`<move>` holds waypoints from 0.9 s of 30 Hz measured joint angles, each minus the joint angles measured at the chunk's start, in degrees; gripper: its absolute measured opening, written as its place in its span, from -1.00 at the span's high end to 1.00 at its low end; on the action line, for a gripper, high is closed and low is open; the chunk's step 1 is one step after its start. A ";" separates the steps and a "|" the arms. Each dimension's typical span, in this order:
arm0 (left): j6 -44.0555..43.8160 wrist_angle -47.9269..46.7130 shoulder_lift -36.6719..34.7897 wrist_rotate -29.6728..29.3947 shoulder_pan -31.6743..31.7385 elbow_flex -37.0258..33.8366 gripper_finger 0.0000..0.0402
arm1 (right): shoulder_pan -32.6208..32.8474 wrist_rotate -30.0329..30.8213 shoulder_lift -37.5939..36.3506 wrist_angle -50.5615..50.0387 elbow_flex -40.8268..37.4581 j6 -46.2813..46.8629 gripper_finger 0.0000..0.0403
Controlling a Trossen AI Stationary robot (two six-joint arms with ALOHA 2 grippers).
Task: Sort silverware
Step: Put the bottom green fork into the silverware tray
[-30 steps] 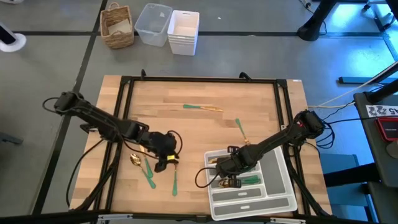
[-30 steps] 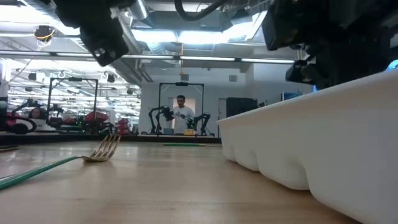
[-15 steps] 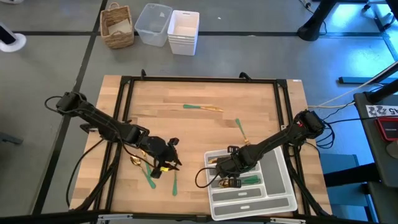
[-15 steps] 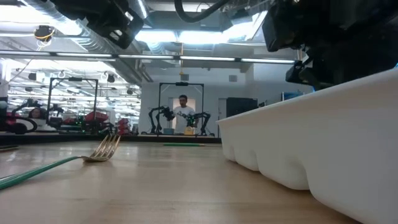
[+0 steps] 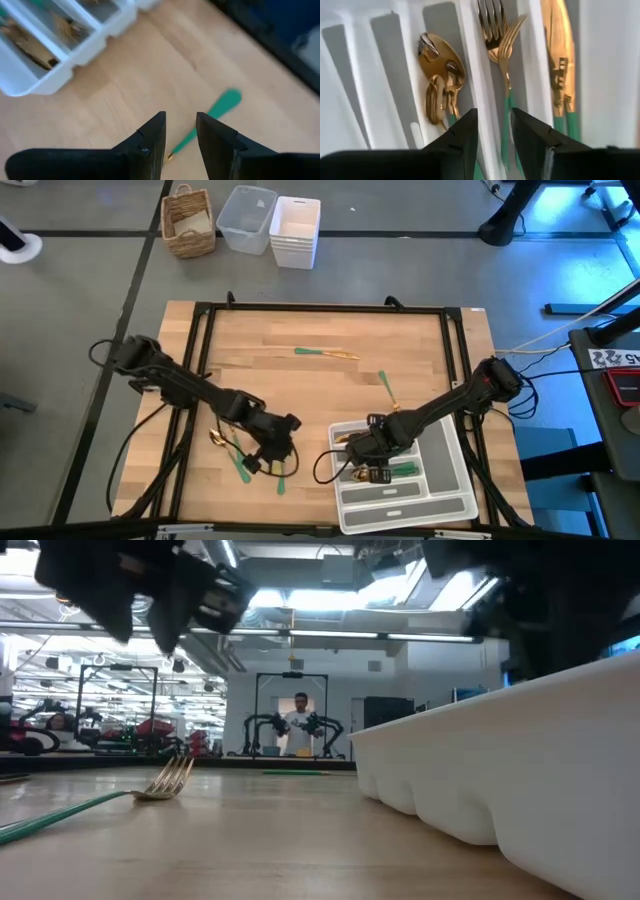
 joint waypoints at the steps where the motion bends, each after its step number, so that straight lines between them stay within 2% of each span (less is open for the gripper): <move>1: 1.81 -1.75 1.46 -0.01 0.00 1.57 0.49 | 0.00 0.41 0.00 -1.12 1.11 -0.25 0.41; 8: 17.54 -14.93 11.45 -0.86 -1.27 12.02 0.49 | 0.00 2.19 0.01 -7.02 7.40 -3.03 0.41; 14: 26.38 -19.88 17.04 -5.67 -2.75 15.54 0.49 | 0.00 2.23 0.02 -11.33 13.13 -5.39 0.41; 18: 28.93 -20.22 18.33 -8.41 -3.04 15.57 0.49 | 0.04 2.25 0.02 -13.48 17.15 -7.71 0.41; 27: 31.05 -20.99 18.59 -10.65 -2.90 15.08 0.49 | 0.04 3.01 0.02 -21.22 25.25 -10.46 0.41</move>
